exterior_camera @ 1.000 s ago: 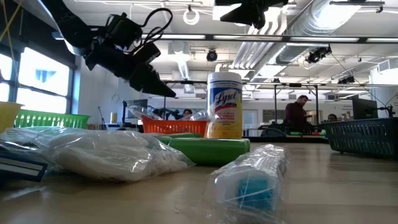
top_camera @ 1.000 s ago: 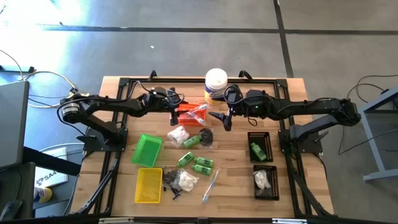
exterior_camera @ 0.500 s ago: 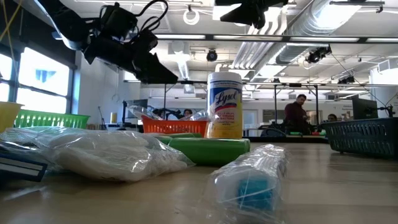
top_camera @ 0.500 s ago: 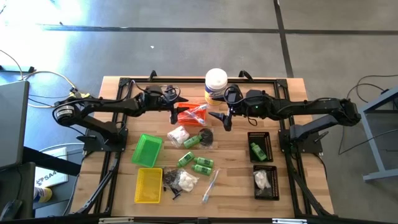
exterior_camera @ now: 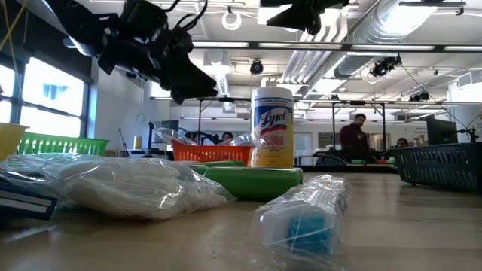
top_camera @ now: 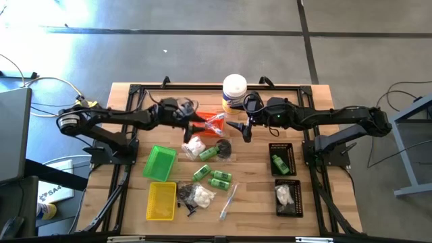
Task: Pick & Place Travel size toiletries
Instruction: Put the white cotton pack into the bottom black bin
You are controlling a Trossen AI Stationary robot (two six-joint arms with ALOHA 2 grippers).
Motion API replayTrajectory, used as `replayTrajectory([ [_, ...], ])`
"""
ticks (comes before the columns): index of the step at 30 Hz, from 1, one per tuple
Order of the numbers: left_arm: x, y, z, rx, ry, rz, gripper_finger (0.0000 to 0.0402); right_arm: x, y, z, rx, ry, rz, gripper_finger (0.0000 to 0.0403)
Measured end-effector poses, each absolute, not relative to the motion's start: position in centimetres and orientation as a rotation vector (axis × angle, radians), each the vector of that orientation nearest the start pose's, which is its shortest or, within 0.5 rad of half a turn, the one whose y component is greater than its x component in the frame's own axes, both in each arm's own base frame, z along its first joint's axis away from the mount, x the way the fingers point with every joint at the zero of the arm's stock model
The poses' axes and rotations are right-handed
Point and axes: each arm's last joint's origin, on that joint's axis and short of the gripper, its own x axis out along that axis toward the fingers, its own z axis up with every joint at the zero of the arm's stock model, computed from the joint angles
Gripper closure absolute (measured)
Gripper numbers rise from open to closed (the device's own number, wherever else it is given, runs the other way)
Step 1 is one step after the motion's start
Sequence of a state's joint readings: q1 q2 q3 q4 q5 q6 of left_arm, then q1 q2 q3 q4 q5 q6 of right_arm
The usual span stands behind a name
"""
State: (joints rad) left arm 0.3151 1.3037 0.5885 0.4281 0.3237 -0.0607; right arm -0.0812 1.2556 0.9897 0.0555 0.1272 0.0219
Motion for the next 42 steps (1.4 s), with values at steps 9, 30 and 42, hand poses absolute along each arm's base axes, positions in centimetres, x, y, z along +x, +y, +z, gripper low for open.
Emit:
replayTrajectory([
  [9, 26.4, 2.8, 21.2, -0.164, 0.323, -0.066, 0.0222, 28.3, -2.7, 32.8, 0.017, 0.209, -0.210, 0.0102],
  [30, 23.6, 0.0, 25.6, -0.074, 0.174, -0.023, 0.0222, 28.1, -0.9, 31.5, 0.064, 0.339, -0.152, 0.0102],
  [42, 22.2, 0.0, 25.9, -0.081, 0.228, -0.017, 0.0222, 27.9, -0.1, 30.9, 0.091, 0.403, -0.137, 0.0102],
])
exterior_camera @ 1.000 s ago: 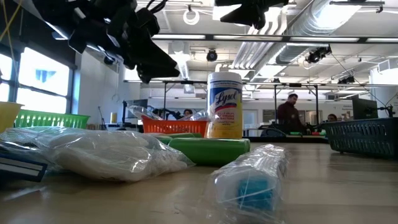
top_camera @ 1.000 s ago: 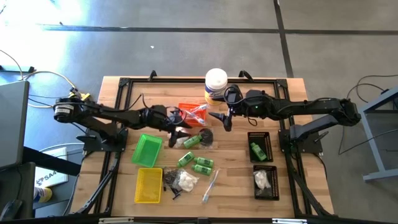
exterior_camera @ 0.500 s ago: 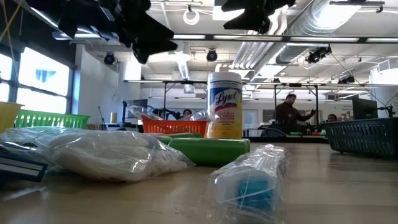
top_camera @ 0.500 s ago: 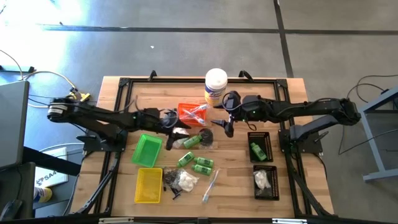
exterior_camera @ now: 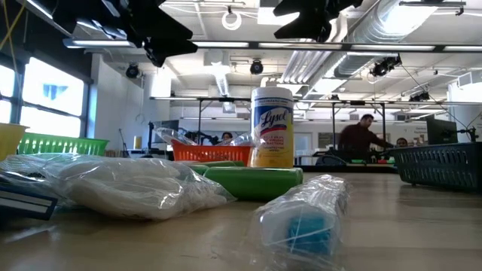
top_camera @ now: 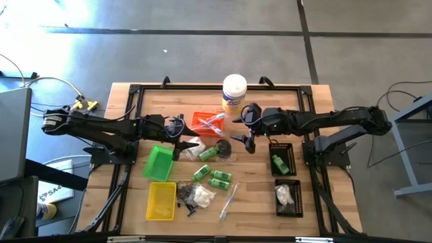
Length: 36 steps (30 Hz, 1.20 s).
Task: Pick & Place Travel size toiletries
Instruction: Put the white cotton pack into the bottom black bin
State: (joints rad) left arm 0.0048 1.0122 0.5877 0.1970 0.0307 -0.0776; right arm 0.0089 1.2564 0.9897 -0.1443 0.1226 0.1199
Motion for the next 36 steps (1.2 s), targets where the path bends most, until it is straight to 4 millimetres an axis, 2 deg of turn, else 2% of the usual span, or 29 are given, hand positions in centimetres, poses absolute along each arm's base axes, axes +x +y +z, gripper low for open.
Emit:
replayTrajectory([
  [17, 22.2, 0.0, 25.7, -0.080, 0.250, -0.016, 0.0222, 27.9, 0.6, 30.8, 0.083, 0.416, -0.121, 0.0102],
  [22, 22.2, 0.0, 25.7, -0.080, 0.250, -0.016, 0.0222, 28.8, 1.7, 30.1, 0.055, 0.418, -0.084, 0.0102],
  [26, 22.2, 0.0, 25.7, -0.080, 0.250, -0.016, 0.0222, 29.6, 2.3, 29.3, 0.012, 0.418, -0.121, 0.0104],
  [36, 22.1, 0.0, 25.5, -0.081, 0.272, -0.018, 0.0222, 30.1, 2.5, 29.0, -0.002, 0.405, -0.161, 0.0187],
])
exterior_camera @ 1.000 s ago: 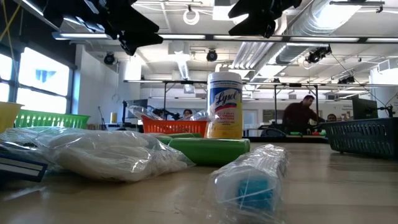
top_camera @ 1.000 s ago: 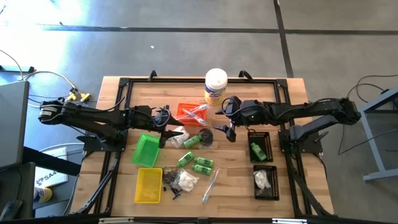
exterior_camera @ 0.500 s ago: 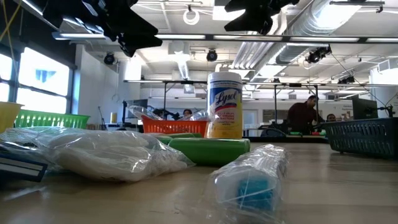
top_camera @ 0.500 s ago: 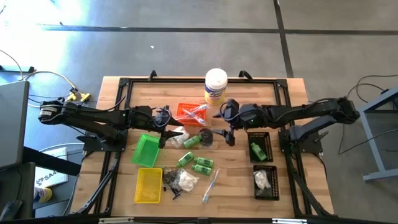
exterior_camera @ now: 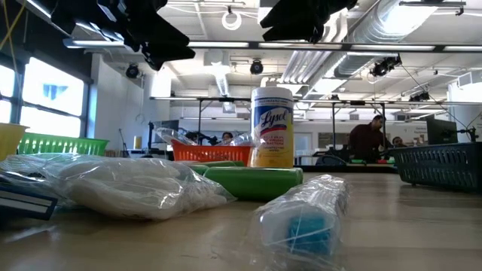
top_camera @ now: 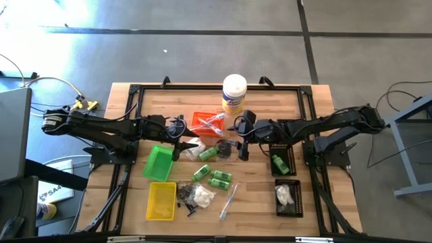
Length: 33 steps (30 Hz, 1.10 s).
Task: Pick & Place Travel size toiletries
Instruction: Put the white cotton pack into the bottom black bin
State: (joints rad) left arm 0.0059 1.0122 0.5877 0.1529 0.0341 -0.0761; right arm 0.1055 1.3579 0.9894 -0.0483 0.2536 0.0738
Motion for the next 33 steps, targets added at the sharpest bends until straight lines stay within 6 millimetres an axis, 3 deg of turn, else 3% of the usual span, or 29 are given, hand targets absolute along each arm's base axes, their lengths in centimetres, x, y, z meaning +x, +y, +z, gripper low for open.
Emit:
replayTrajectory([
  [10, 22.1, 0.0, 25.5, -0.081, 0.272, -0.017, 0.0222, 30.0, 2.4, 28.9, -0.009, 0.424, -0.160, 0.0235],
  [20, 22.1, 0.0, 25.4, -0.088, 0.280, -0.013, 0.0222, 29.7, 2.4, 28.3, -0.015, 0.494, -0.166, 0.0240],
  [33, 21.9, 0.0, 24.7, -0.227, 0.357, 0.014, 0.0222, 29.2, 2.3, 27.5, 0.045, 0.577, -0.215, 0.0247],
])
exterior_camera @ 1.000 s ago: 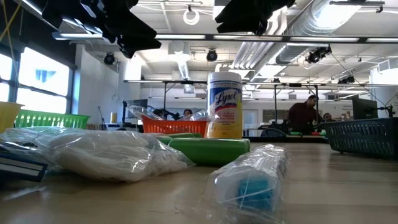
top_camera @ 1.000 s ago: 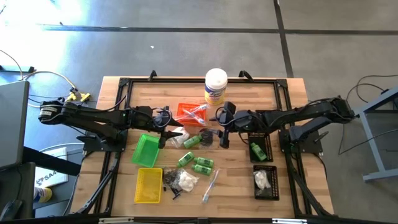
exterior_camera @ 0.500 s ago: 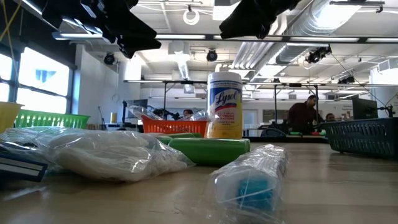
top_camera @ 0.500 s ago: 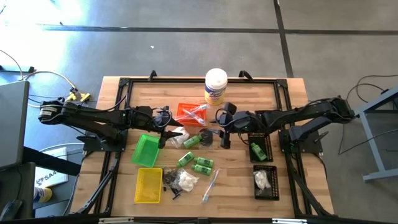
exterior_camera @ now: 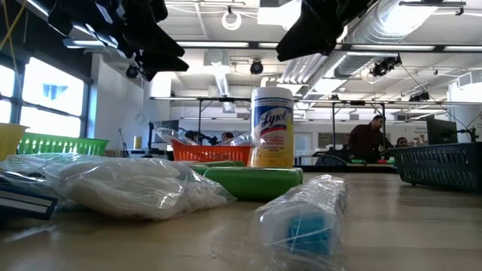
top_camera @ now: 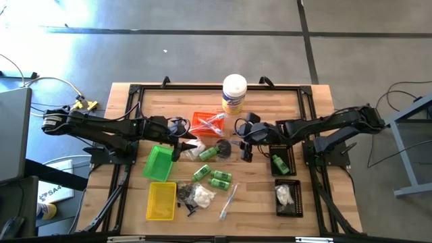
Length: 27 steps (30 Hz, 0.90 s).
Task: Pick & Place Travel size toiletries
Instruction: Put the white cotton pack into the bottom black bin
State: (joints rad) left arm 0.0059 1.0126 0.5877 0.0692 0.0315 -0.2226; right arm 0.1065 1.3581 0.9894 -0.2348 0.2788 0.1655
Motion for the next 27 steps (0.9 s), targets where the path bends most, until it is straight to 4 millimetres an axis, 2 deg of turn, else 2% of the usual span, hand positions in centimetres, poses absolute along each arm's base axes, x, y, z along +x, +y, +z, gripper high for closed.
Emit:
replayTrajectory([
  [4, 21.8, 0.0, 24.6, -0.227, 0.369, 0.016, 0.0222, 29.1, 2.5, 27.2, 0.039, 0.568, -0.267, 0.0247],
  [14, 21.8, 0.0, 24.5, -0.212, 0.385, 0.012, 0.0222, 29.1, 2.0, 24.9, 0.055, 0.455, -0.259, 0.0251],
  [22, 21.8, 0.0, 24.4, -0.212, 0.392, 0.013, 0.0222, 29.0, -0.6, 25.4, -0.003, 0.456, -0.227, 0.0324],
  [27, 21.9, 0.0, 24.3, -0.230, 0.400, 0.021, 0.0222, 27.7, -2.5, 26.6, -0.075, 0.458, -0.232, 0.0369],
])
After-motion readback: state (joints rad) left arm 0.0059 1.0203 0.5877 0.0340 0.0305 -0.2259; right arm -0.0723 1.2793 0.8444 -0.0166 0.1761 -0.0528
